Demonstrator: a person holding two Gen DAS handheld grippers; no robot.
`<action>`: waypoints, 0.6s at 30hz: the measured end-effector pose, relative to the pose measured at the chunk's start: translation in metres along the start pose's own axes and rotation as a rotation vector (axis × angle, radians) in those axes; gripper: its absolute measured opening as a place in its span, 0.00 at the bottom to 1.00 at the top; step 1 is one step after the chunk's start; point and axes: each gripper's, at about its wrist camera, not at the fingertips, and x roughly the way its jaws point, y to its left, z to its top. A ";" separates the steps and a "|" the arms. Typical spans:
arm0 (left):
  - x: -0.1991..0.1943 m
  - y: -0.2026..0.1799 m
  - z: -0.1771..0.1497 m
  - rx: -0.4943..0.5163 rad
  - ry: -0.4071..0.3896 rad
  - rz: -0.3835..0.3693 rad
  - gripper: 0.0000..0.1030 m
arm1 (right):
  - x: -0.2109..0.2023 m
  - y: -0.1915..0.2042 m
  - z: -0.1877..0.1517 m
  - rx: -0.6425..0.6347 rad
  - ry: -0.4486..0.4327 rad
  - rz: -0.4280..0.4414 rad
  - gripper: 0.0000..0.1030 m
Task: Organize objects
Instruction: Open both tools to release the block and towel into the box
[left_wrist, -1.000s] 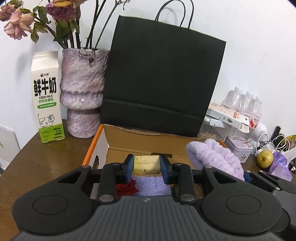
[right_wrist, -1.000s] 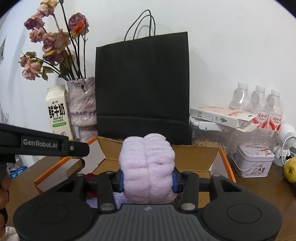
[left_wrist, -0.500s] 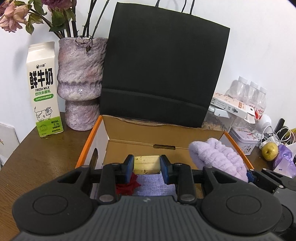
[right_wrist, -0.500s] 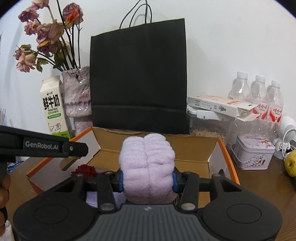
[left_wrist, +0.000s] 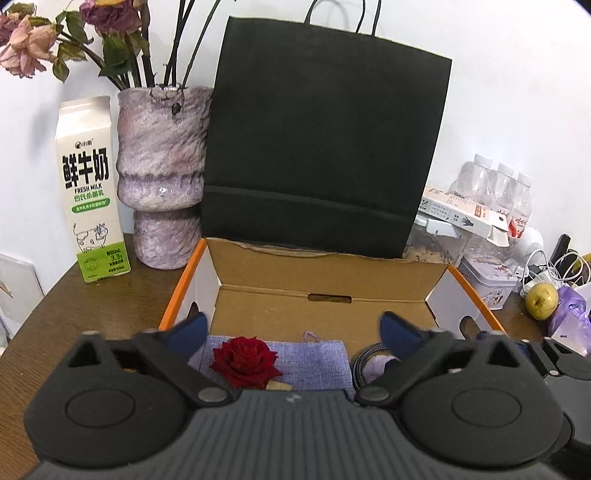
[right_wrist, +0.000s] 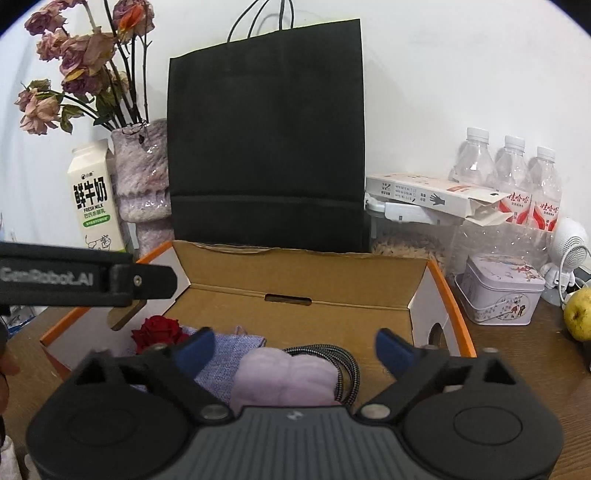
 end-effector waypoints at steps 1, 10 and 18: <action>-0.001 -0.001 0.000 0.001 -0.003 0.001 1.00 | 0.000 0.000 0.000 0.001 0.001 -0.003 1.00; -0.004 -0.002 -0.001 -0.002 -0.002 0.016 1.00 | -0.003 0.000 0.000 0.002 0.001 -0.013 1.00; -0.007 -0.002 -0.002 0.001 -0.004 0.017 1.00 | -0.007 0.003 0.000 -0.008 -0.008 -0.016 1.00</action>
